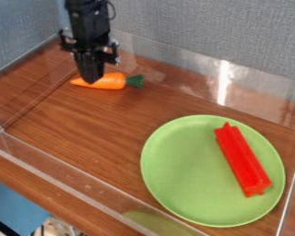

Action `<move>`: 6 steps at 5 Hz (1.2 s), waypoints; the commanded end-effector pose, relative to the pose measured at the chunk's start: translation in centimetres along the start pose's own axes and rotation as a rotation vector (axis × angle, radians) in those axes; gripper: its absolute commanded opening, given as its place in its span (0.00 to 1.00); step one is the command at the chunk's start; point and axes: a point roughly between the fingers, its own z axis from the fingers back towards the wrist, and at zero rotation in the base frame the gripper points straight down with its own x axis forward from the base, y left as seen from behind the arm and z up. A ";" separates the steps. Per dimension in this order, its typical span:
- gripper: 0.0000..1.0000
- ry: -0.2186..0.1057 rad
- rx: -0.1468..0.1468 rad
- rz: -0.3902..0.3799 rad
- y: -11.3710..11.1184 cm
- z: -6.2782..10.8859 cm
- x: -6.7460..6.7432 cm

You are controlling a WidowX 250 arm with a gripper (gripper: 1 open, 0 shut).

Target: Move the carrot from the green plate to the table

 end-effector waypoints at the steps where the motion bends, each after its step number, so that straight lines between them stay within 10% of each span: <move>1: 0.00 -0.048 0.008 -0.008 0.1 1.0 -1.1; 6: 0.00 0.021 -0.118 0.052 0.7 -1.1 -1.5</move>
